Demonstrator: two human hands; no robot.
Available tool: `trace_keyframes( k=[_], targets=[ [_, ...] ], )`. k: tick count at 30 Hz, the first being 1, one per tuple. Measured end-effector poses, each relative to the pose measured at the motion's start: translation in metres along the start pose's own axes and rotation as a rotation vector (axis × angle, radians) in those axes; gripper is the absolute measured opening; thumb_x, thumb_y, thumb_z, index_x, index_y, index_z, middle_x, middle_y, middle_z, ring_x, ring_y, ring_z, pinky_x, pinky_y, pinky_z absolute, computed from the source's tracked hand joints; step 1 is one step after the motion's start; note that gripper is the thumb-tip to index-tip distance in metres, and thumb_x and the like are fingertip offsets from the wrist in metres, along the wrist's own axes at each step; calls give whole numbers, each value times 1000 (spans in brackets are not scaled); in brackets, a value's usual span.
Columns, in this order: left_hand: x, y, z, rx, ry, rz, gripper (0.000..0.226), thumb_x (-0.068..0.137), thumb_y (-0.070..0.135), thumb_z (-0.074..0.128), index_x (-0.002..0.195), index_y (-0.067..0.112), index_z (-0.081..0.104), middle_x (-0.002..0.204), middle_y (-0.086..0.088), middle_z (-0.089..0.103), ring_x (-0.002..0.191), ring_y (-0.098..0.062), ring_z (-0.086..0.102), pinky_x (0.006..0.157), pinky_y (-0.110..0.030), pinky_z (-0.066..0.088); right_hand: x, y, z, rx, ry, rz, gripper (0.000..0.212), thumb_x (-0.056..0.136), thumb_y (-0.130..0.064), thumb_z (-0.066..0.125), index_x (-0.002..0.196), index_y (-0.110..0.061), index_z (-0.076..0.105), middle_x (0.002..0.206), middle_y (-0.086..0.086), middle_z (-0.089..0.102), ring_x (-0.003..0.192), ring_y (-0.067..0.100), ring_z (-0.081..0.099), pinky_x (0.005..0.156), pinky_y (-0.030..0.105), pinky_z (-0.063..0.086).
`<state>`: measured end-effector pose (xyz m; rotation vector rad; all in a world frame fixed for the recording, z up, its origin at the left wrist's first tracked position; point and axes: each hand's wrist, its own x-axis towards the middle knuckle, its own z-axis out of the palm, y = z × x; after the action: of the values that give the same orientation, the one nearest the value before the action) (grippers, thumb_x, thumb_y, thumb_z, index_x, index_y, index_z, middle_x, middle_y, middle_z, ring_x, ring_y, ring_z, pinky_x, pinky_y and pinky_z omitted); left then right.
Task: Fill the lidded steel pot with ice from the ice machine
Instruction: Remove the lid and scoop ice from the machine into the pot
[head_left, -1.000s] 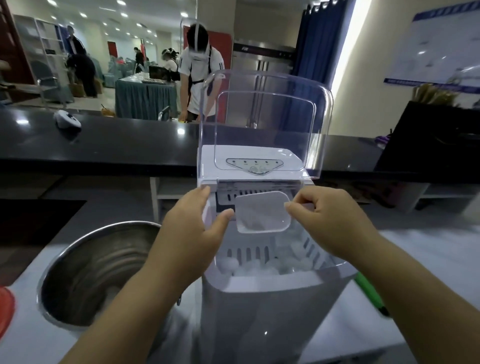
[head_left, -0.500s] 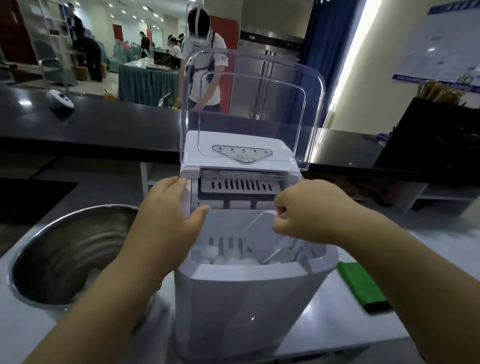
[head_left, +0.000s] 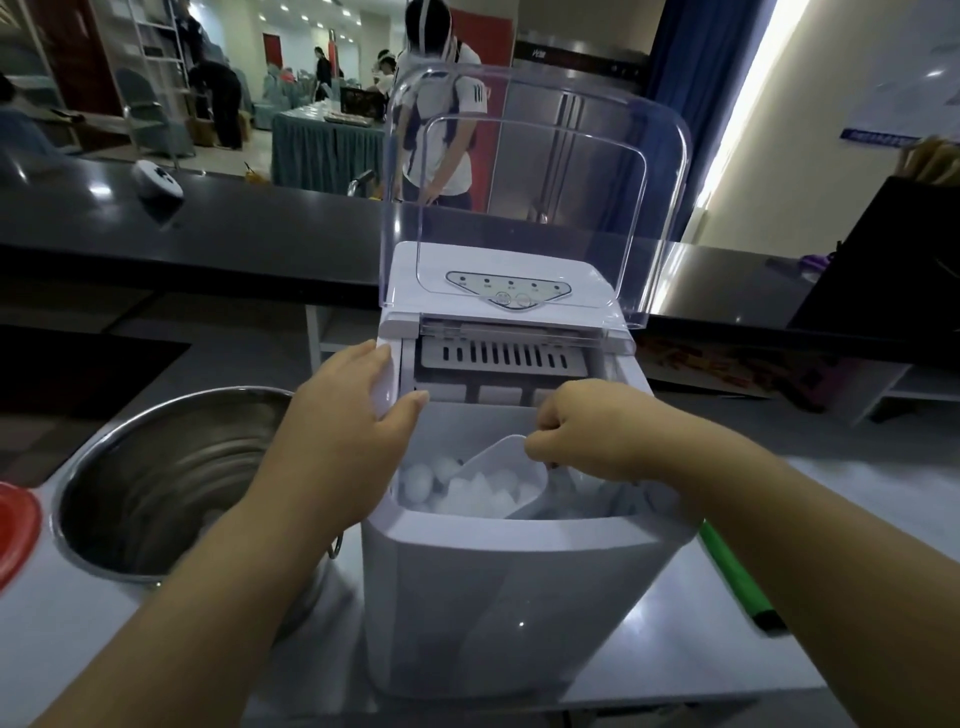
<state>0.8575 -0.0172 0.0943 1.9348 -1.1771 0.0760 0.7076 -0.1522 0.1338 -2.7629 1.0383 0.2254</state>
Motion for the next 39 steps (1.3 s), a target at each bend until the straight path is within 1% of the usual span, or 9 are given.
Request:
trace_keyframes(
  k=[4,10,16,22,25,28,31,35,39],
  targets=[
    [1,-1,1,-6,-7,-19,56,91,33,55,141,13,39,144,-1,43,130,-18,40,104,-28,32,-4,-1,1,26,28,6,28,83,-34,54,65,-13,49,64,6,41,60,19,35,56,30,30],
    [0,-2,-1,-18,-3,-12,51,94,27,51,141,12,39,144,-1,43,132,-16,38,100,-19,25,-12,-1,-9,159,33,45,31,85,-33,55,61,-13,54,60,3,46,56,17,40,53,26,33],
    [0,-1,-1,-67,-2,-15,44,97,21,45,140,12,41,144,0,42,133,-13,35,100,-16,20,-2,-9,9,255,-23,57,26,84,-33,55,68,-14,58,68,7,49,61,19,42,58,31,36],
    [1,-4,-1,-90,-13,-13,42,98,18,42,139,10,41,144,-1,43,134,-11,35,102,-14,20,4,-9,11,454,9,91,28,81,-32,59,59,-14,62,68,7,55,62,20,48,61,32,41],
    [1,-4,-2,-101,-10,-9,41,98,15,41,139,10,42,144,-1,44,133,-11,35,101,-13,19,3,-8,9,511,-16,138,29,80,-29,60,74,-3,69,72,9,58,64,20,48,64,32,43],
    [1,-4,-2,-109,-4,-7,41,98,14,40,139,11,43,143,-1,44,132,-10,35,100,-11,18,-2,-7,3,535,-13,187,25,84,-25,58,78,-3,69,63,3,55,53,15,41,52,24,34],
    [1,-4,-2,-123,-4,-9,41,98,14,40,139,11,42,143,-1,44,132,-10,35,99,-11,18,-4,-7,-3,543,2,228,22,85,-24,56,77,-8,68,55,0,49,50,14,35,47,23,29],
    [2,-5,-2,-137,4,-15,40,98,14,41,138,11,44,143,-1,45,131,-10,37,99,-10,19,0,-7,-1,597,11,299,27,85,-22,54,88,1,68,68,7,52,67,23,38,49,25,26],
    [2,-6,-2,-140,14,-15,40,98,13,40,137,10,46,142,-2,46,131,-11,38,99,-10,19,4,-11,5,655,33,276,21,91,-15,51,84,2,60,64,6,45,52,16,34,38,21,29]
  ],
)
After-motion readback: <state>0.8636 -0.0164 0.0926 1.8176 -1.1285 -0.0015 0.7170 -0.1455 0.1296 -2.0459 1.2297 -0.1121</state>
